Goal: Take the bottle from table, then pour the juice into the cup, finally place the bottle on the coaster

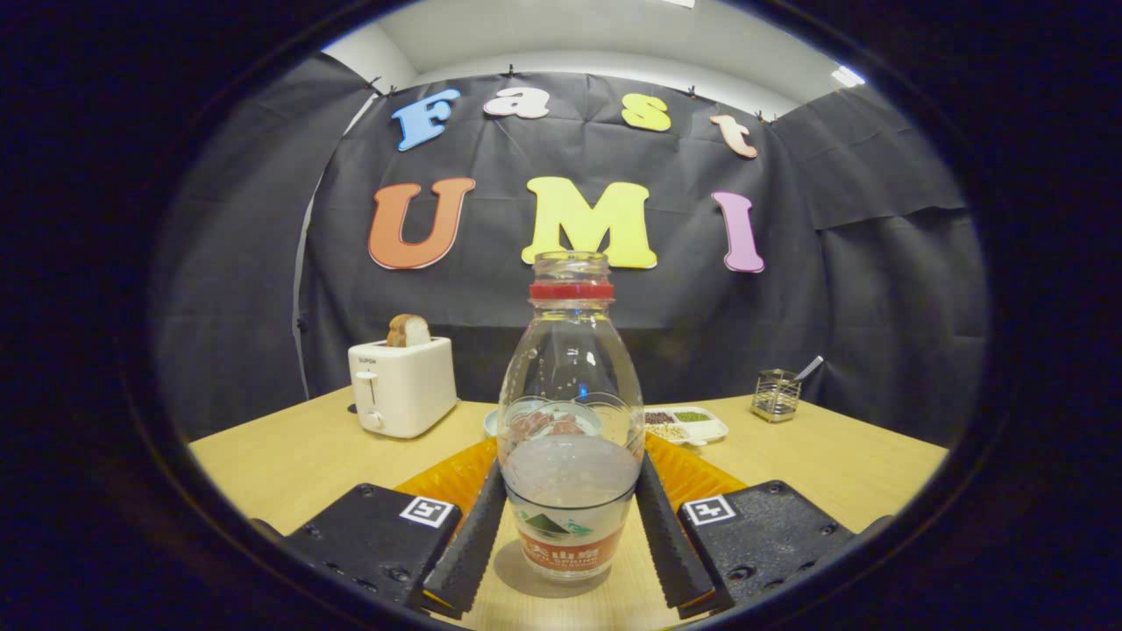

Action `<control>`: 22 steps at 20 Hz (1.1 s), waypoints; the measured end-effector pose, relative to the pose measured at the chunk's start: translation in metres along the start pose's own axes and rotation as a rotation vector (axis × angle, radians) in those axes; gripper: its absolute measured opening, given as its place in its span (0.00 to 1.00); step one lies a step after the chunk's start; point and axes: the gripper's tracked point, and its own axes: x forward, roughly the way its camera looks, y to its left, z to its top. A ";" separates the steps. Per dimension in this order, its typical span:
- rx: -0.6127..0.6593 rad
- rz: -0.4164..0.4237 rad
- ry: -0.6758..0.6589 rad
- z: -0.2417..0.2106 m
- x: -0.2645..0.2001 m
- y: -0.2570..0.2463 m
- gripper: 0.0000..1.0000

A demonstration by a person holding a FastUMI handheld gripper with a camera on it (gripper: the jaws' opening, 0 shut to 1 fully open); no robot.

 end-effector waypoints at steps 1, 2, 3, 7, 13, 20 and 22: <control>0.016 0.011 0.001 -0.004 0.001 0.003 0.81; 0.036 0.027 0.001 -0.006 0.002 0.007 0.81; 0.030 0.026 0.004 -0.010 0.005 0.009 0.81; -0.012 0.033 0.060 -0.027 0.009 0.014 0.82; -0.075 0.021 0.072 -0.010 -0.005 0.011 1.00; -0.040 0.025 0.065 0.042 -0.051 0.005 1.00; -0.027 0.026 0.064 0.057 -0.068 0.001 1.00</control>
